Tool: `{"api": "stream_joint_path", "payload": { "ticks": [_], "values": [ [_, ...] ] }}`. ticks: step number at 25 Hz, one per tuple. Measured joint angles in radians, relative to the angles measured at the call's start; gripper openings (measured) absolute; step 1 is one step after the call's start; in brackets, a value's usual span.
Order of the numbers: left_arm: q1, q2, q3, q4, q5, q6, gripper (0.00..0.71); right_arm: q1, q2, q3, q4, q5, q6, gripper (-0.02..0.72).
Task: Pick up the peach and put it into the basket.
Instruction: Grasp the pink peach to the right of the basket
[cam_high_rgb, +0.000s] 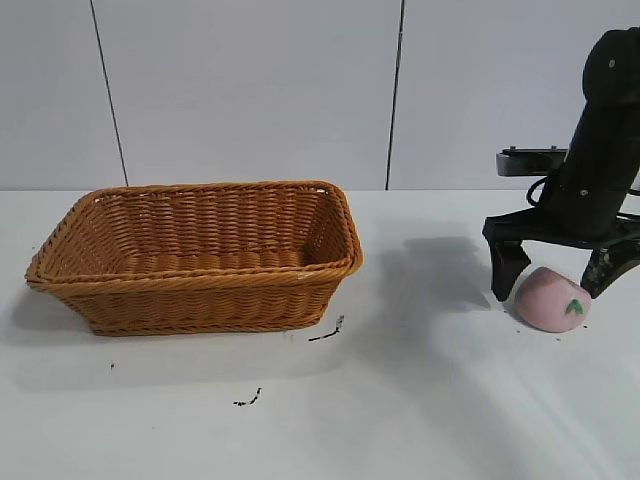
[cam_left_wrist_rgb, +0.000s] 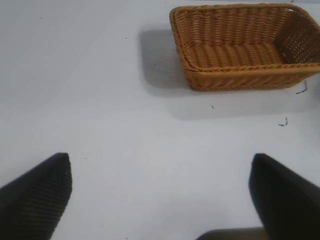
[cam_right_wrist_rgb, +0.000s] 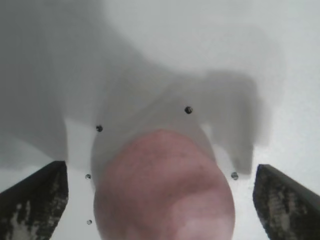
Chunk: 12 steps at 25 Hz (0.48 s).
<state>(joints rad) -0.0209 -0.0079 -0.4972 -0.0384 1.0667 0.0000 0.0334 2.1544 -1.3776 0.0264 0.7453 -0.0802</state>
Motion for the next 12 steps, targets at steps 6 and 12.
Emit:
{"api": "stream_joint_path", "payload": {
  "ticks": [6, 12],
  "values": [
    [0.000, 0.000, 0.000, 0.000, 0.000, 0.000, 0.693, 0.000, 0.000, -0.004, -0.037, 0.020, 0.000, 0.139],
    [0.000, 0.000, 0.000, 0.000, 0.000, 0.000, 0.693, 0.000, -0.032, -0.008, -0.040, 0.038, 0.000, -0.008]
  ]
}}
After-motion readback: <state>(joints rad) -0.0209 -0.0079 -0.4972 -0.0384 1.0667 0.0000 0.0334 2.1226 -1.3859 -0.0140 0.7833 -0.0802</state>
